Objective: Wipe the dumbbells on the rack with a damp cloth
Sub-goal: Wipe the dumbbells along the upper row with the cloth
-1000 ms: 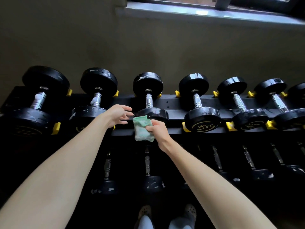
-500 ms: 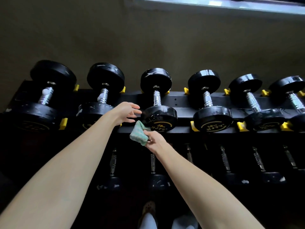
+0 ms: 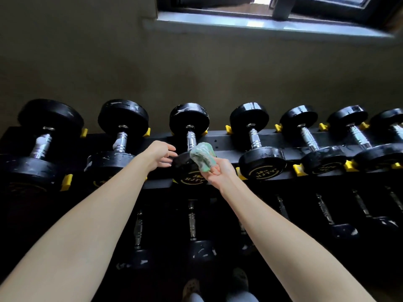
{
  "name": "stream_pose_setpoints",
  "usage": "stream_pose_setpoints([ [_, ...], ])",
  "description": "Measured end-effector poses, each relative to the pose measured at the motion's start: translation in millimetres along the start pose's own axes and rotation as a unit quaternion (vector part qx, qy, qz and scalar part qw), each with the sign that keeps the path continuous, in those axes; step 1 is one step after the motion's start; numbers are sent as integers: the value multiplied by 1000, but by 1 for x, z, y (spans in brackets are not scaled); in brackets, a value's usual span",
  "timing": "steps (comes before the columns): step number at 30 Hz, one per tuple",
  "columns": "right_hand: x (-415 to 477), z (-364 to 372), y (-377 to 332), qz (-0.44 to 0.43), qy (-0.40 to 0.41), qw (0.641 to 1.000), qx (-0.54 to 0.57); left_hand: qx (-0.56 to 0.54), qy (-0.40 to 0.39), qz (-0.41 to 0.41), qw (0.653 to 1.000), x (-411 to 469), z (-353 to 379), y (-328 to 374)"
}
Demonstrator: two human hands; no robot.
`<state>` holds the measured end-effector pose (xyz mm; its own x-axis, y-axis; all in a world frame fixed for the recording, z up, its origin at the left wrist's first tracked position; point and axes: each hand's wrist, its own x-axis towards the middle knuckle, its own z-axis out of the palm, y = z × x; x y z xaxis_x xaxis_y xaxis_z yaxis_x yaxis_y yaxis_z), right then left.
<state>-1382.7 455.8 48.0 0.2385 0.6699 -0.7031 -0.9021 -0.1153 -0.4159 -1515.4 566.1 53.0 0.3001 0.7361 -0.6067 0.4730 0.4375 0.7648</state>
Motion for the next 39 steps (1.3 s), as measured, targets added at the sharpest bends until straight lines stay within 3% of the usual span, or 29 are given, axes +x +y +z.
stream_pose_setpoints([
  [12, 55, 16, -85, -91, 25, 995, -31, 15, 55, -33, 998, 47, 25, 36],
  [15, 91, 25, -108, -113, 78, 984, -115, 46, 150, 30, 987, 76, 25, 53],
  [17, 115, 30, -122, -142, 129, 956, -221, 87, 225, 66, 968, 88, 23, 63],
  [19, 145, 34, -135, -172, 168, 894, -378, 132, 251, 94, 954, 103, 24, 71],
  [22, 173, 36, -143, -192, 189, 789, -552, 210, 194, 126, 950, 125, 25, 71],
  [25, 193, 35, -143, -167, 201, 741, -618, 296, 137, 143, 934, 149, 20, 71],
  [27, 201, 37, -138, -164, 185, 728, -640, 334, 136, 150, 920, 157, 11, 77],
  [32, 216, 40, -135, -150, 178, 733, -639, 425, 88, 197, 879, 161, -5, 81],
  [39, 230, 49, -137, -141, 162, 722, -658, 430, 83, 221, 871, 163, -19, 74],
])
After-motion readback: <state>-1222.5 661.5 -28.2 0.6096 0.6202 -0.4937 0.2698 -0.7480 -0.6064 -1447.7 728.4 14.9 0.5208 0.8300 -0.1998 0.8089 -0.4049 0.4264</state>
